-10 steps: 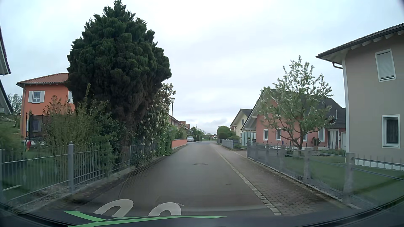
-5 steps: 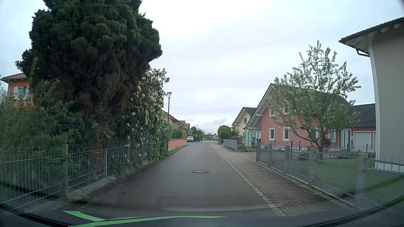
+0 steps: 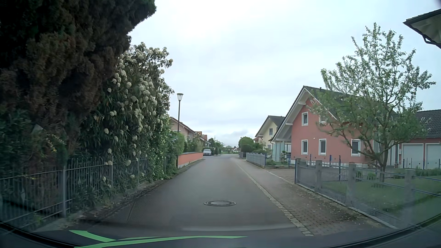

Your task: Follow the waypoints while adhering to traffic rules and regulations

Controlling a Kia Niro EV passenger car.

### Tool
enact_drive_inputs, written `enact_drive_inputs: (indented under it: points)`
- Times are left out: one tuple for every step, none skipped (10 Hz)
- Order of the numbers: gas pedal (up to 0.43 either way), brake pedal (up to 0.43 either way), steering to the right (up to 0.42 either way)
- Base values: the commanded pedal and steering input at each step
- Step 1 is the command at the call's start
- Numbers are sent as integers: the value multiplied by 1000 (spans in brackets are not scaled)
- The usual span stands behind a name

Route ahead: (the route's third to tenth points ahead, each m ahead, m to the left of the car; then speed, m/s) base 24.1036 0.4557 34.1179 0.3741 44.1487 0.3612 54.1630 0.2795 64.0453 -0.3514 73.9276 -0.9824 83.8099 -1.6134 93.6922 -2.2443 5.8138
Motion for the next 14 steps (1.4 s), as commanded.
enact_drive_inputs:
  points:
    - [110,0,0]
    - [110,0,0]
    - [110,0,3]
    - [110,0,4]
    - [110,0,4]
    - [110,0,4]
    - [98,0,4]
    - [98,0,4]
    - [87,0,4]
    - [79,0,3]
    - [67,0,4]
    - [59,0,3]
    - [59,0,4]
    - [59,0,4]
